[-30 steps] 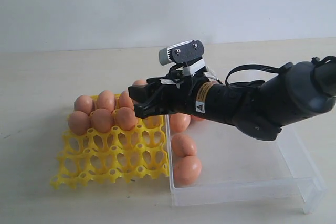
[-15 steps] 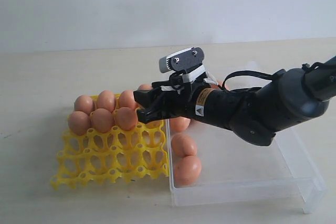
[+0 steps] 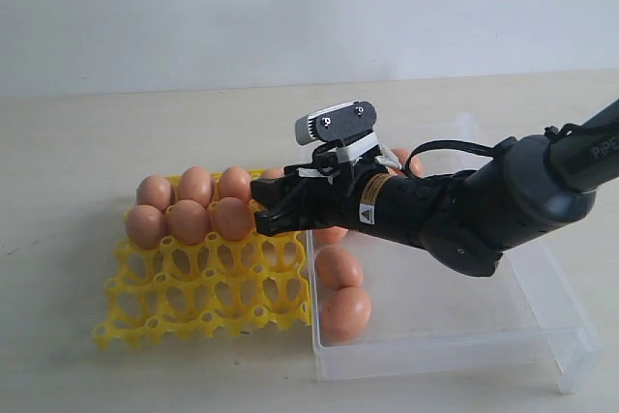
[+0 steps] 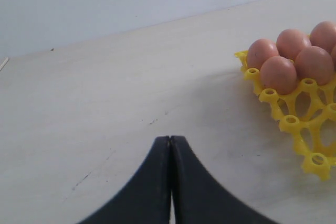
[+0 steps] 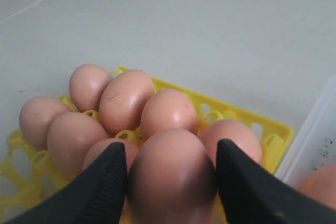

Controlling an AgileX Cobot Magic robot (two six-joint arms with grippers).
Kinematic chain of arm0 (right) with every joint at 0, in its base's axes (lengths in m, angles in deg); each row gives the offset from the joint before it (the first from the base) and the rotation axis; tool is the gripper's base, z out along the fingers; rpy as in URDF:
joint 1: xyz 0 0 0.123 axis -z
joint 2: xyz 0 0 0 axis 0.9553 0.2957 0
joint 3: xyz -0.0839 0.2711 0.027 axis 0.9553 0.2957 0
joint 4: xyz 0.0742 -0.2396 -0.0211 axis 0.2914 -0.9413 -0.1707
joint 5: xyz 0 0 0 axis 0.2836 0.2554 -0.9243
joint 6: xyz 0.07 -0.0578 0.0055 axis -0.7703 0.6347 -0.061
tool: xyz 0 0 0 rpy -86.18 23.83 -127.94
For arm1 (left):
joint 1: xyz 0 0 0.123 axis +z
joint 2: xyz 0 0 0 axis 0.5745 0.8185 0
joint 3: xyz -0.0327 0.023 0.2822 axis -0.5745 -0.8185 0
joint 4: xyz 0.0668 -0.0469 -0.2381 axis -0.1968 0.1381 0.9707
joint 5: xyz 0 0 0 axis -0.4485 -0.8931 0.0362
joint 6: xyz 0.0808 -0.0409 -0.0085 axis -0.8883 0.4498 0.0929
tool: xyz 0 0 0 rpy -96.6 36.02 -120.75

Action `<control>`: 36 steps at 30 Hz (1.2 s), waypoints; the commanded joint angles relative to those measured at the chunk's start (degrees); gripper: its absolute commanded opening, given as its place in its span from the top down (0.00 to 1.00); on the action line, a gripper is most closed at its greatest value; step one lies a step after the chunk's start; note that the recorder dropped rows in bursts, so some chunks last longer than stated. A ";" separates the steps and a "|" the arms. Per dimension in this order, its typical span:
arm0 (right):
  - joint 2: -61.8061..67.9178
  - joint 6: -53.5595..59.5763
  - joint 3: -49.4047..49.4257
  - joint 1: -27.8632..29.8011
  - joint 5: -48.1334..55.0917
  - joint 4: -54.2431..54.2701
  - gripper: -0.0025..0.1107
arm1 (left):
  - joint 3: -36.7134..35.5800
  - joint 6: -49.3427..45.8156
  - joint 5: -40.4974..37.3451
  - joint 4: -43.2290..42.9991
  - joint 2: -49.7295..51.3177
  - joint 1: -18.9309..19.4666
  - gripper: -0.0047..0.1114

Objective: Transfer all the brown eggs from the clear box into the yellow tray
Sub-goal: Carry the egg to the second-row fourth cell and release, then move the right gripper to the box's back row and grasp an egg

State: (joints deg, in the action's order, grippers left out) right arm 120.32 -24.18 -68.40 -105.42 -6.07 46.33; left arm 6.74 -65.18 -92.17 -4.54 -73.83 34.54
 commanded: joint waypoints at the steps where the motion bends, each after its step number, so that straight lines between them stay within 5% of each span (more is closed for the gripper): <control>1: 0.01 -0.08 -0.01 -0.04 -0.53 0.40 0.47 | 0.20 0.00 0.43 0.08 -0.32 -0.08 0.96; 11: -4.68 -2.25 -0.01 -0.04 4.85 0.31 0.51 | 0.20 0.00 0.43 0.08 -0.32 -0.08 0.96; 18: -23.52 4.74 -0.22 -0.04 39.95 -1.64 0.98 | 0.20 0.00 0.43 0.08 -0.32 -0.08 0.96; 22: -28.07 4.65 -2.69 1.25 58.33 4.17 0.98 | 0.20 0.00 0.43 0.08 -0.32 -0.08 0.96; 29: -24.41 4.99 -4.54 6.49 62.41 12.45 0.97 | 0.20 0.00 0.43 0.08 -0.32 -0.08 0.96; 36: -17.02 14.31 -14.07 8.45 69.74 11.59 0.73 | 0.20 0.00 0.43 0.08 -0.32 -0.08 0.96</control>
State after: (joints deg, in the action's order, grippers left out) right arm 101.00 -13.33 -78.31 -97.70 61.79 59.35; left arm 6.74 -65.18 -92.17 -4.54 -73.83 34.54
